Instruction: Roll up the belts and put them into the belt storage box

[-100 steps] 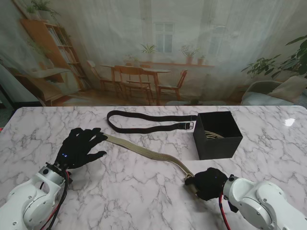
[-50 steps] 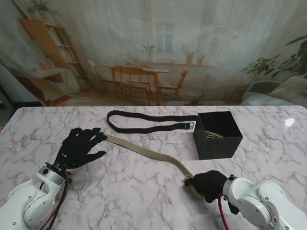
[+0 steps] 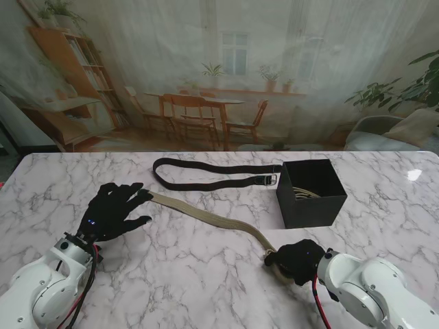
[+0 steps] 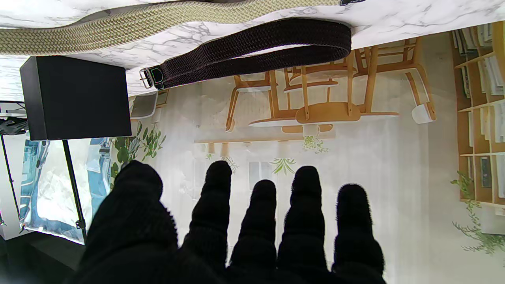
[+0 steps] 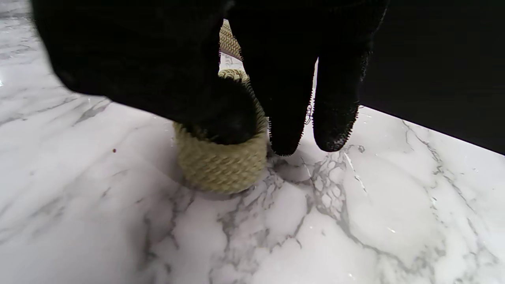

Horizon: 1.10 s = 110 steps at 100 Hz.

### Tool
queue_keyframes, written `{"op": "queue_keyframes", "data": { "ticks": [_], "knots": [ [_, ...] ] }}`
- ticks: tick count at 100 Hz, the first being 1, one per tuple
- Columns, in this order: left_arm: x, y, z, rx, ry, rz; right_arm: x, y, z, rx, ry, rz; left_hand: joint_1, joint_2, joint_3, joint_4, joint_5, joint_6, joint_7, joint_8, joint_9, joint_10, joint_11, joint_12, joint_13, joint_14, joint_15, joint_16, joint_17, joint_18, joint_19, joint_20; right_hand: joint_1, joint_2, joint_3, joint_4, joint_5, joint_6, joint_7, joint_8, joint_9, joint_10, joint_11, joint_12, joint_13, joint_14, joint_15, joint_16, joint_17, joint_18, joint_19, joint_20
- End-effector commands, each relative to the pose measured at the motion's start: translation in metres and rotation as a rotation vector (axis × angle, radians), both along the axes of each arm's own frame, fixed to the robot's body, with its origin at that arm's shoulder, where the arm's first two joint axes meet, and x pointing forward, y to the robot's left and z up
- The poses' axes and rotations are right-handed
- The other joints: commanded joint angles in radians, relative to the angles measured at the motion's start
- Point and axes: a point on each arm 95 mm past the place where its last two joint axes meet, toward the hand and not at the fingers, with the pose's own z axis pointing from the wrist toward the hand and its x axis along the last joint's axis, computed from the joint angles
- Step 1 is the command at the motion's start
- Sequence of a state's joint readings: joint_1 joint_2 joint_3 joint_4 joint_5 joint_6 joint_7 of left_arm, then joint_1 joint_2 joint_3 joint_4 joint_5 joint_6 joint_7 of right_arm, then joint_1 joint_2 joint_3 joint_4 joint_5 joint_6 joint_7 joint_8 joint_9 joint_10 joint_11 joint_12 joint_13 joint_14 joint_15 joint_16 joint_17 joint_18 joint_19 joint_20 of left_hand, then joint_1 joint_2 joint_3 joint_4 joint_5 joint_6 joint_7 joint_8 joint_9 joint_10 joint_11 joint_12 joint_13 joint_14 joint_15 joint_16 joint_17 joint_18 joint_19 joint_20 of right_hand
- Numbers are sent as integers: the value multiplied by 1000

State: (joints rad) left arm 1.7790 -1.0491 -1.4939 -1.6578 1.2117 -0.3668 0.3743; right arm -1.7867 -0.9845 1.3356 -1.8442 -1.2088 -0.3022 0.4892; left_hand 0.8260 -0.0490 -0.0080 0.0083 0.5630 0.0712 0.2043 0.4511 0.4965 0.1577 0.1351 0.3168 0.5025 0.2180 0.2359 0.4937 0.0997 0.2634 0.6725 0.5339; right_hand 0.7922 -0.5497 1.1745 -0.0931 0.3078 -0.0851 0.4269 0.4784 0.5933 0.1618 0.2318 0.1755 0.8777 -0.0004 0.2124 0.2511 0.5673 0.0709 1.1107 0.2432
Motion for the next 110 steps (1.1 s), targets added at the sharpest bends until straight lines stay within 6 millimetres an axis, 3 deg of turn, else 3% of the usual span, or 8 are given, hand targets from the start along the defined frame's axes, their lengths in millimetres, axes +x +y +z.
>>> {"op": "queue_keyframes", "data": {
  "ticks": [1,16,27,46,68,89,102,110],
  "knots": [
    [-1,-1,-2,4,12,-1,-1,-2,-8,3,10,-20,6,55,-21,-18,-39,25,-14,-4,-42,14,-14,-3,-27,4,21,9,-20,18,9,3,-72,-4,-101,9,84,61,102,41,31,-154,55,24,45,-12,39,29,27,-19,-1,46],
    [0,-1,-2,5,13,-3,0,-3,-13,26,-33,-14,5,55,-22,-18,-38,24,-14,-3,-42,13,-14,-3,-27,4,21,9,-20,17,9,3,-214,-93,-141,-16,164,-38,305,140,120,-170,124,55,97,15,105,113,37,33,33,113],
    [0,-2,-2,5,13,-5,0,-2,-15,58,-65,-15,4,56,-22,-18,-39,24,-14,-3,-42,11,-14,-3,-28,4,20,9,-20,18,9,3,-238,-121,-171,-102,218,-70,466,158,55,-87,210,129,71,39,127,169,3,99,52,186],
    [0,-2,-3,5,13,-4,-1,-1,-21,92,-75,-47,4,56,-21,-18,-39,24,-14,-3,-43,13,-14,-3,-28,3,21,9,-20,17,9,3,-269,-116,-211,-134,236,-98,560,150,72,-36,186,115,34,101,114,159,-33,228,60,218],
    [0,-2,-3,5,12,-5,0,4,-25,165,-129,-106,2,57,-22,-18,-39,24,-14,-3,-44,13,-15,-3,-29,3,20,9,-22,17,8,3,-203,-79,-243,-154,265,-108,646,70,441,-70,242,132,258,80,250,221,61,264,131,253],
    [0,-2,-3,6,12,-6,1,6,-30,206,-124,-170,2,57,-22,-18,-39,24,-14,-3,-44,13,-15,-3,-27,3,20,9,-21,16,7,3,-243,63,-283,-125,316,69,463,-112,566,-47,208,135,355,112,314,248,131,242,196,243],
    [0,-2,-3,7,13,-6,0,7,-28,216,-113,-178,3,57,-21,-18,-38,25,-14,-3,-43,14,-14,-3,-28,3,20,9,-20,16,8,3,-330,179,-327,-8,347,124,251,-51,519,-11,167,108,318,144,283,240,91,262,193,230],
    [0,-2,-3,7,13,-6,-1,7,-24,197,-103,-168,2,57,-22,-18,-39,23,-14,-3,-44,12,-14,-3,-29,3,20,9,-21,17,8,3,-346,215,-361,4,318,121,185,-56,468,-6,147,101,280,147,261,234,55,256,182,230]
  ]
}}
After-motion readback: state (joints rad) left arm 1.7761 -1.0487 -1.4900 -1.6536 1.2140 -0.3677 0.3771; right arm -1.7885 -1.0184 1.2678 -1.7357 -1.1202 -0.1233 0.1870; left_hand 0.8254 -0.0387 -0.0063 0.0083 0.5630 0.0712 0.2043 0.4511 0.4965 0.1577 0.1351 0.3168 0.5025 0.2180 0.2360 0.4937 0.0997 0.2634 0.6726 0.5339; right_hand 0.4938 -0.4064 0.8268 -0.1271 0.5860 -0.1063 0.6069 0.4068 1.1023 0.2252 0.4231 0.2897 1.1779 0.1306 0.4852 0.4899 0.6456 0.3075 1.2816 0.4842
